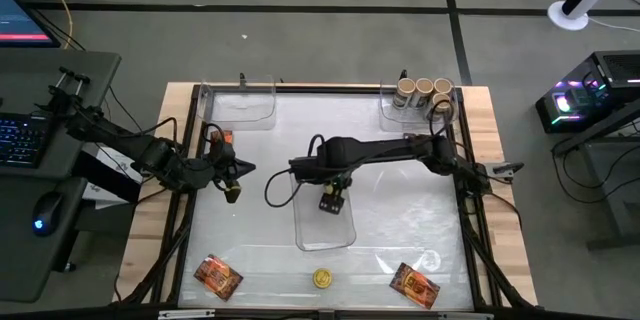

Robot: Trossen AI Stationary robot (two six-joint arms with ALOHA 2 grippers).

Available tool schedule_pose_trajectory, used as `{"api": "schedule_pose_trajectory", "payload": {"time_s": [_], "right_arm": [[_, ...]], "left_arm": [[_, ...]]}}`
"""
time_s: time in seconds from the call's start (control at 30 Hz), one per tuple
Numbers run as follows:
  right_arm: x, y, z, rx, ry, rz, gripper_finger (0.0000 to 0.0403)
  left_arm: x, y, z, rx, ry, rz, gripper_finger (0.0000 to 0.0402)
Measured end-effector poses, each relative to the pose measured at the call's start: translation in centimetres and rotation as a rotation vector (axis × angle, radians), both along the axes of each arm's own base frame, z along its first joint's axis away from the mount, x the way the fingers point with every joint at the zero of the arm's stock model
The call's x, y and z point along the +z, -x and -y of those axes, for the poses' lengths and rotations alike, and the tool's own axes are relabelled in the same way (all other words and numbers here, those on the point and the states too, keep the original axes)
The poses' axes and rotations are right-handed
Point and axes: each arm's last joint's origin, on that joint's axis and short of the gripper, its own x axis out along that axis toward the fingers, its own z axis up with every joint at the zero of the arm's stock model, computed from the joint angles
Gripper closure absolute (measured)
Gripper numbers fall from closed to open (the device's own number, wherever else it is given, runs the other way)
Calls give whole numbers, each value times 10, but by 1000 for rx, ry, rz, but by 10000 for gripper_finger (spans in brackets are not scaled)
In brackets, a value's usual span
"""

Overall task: Sort spices by type
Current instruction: Put the yellow seasoning bottle into the bottom transparent bin to the left of the other yellow seasoning bottles

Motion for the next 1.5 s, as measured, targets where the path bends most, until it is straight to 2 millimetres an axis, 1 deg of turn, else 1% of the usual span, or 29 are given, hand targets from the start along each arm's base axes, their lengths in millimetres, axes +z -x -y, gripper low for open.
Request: {"api": "schedule_pose_trajectory", "payload": {"time_s": [0.1,0.2,0.33,0.43,0.6,0.7,0.77,0.9,0.97,1.03,1.1,1.2,1.37,1.5], "right_arm": [[12,1,-8,21,-29,41,79],[25,3,-26,100,-55,88,83],[42,16,-62,219,-64,140,84],[47,28,-90,259,-71,148,84],[50,46,-137,231,-100,158,84],[52,51,-164,205,-142,225,84],[54,50,-179,201,-161,305,84],[60,46,-198,232,-138,485,84],[64,43,-203,238,-136,561,84],[65,41,-206,238,-143,598,84],[62,38,-208,240,-143,603,84],[49,33,-213,305,-136,578,84],[17,18,-224,472,-97,559,84],[-7,9,-225,491,-78,514,84]], "left_arm": [[0,0,0,-12,9,-7,402],[-2,1,1,-28,33,-28,402],[-4,3,0,-19,49,-50,401],[-4,3,0,-18,50,-52,402],[-3,2,0,-44,18,-55,401],[-3,2,1,-73,-23,-66,401],[-3,2,1,-96,-56,-77,401],[-3,2,1,-135,-94,-93,401],[-4,2,1,-156,-84,-99,401],[-4,2,2,-168,-49,-100,402],[-4,2,3,-163,15,-92,401],[-4,2,8,-152,94,-79,402],[-7,1,22,-164,148,-74,402],[-12,-2,31,-134,165,-74,402]]}}
